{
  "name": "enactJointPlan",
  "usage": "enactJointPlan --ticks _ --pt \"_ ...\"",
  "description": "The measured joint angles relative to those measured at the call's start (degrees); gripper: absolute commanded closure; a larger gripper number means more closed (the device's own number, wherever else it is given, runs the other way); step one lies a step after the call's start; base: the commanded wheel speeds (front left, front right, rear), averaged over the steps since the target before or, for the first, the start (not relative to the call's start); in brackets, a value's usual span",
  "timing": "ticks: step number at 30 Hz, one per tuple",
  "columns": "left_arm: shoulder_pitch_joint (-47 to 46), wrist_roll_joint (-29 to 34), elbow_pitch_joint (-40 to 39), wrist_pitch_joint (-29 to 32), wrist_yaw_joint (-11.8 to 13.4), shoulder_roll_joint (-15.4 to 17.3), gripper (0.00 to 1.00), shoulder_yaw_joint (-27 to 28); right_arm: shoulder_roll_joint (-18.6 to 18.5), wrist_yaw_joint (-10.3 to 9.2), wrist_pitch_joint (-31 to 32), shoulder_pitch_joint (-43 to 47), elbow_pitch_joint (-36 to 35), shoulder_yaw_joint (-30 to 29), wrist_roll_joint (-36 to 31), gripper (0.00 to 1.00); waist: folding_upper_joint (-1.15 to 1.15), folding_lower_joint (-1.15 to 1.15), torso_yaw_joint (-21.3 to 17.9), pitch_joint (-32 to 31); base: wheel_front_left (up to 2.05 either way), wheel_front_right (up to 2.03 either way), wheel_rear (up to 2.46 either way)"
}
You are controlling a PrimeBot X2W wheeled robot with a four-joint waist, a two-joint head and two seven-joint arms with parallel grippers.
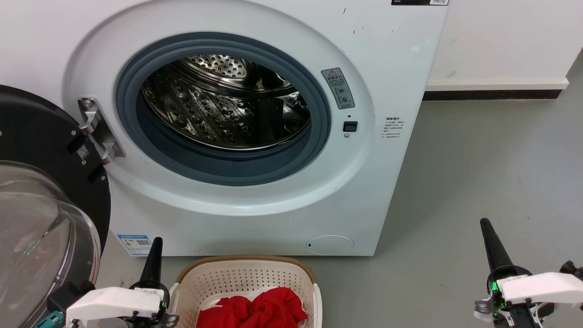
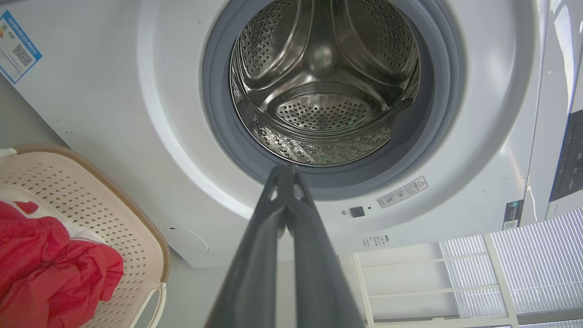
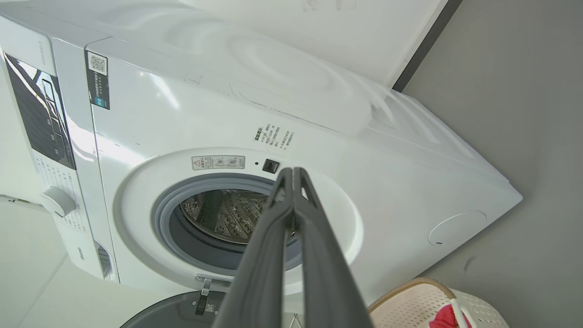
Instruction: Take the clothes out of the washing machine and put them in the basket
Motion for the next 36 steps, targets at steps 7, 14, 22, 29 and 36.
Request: enactJointPlan --ticks 7,14,22,29,36 --pt "-0.9 -3.9 0.2 1.0 -0.2 0.0 1.0 0.2 0.0 0.0 0.9 -0.7 0.3 -0.2 3.8 1.0 0.0 0.0 0.1 0.1 0.0 0.0 0.0" --pt "-1.4 -7.7 0.5 1.7 -0.6 -0.1 1.0 0.4 0.0 0.0 1.9 -1.1 0.7 -0.5 7.3 1.0 0.0 0.0 0.2 0.2 0.0 0.0 0.0" --pt "-2.1 -11.6 0.7 2.6 -0.8 -0.2 1.0 0.6 0.0 0.0 2.9 -1.5 1.0 -0.8 11.2 1.0 0.0 0.0 0.4 0.3 0.0 0.0 0.0" --pt "-2.9 -15.0 0.9 3.5 -1.0 -0.2 1.0 0.7 0.0 0.0 3.7 -2.3 1.2 -1.1 14.3 1.0 0.0 0.0 0.5 0.4 0.0 0.0 0.0" --pt "-3.3 -18.1 1.1 4.1 -1.2 -0.2 1.0 0.8 0.0 0.0 4.6 -2.5 1.5 -1.4 17.3 1.0 0.0 0.0 0.6 0.5 0.0 0.0 0.0"
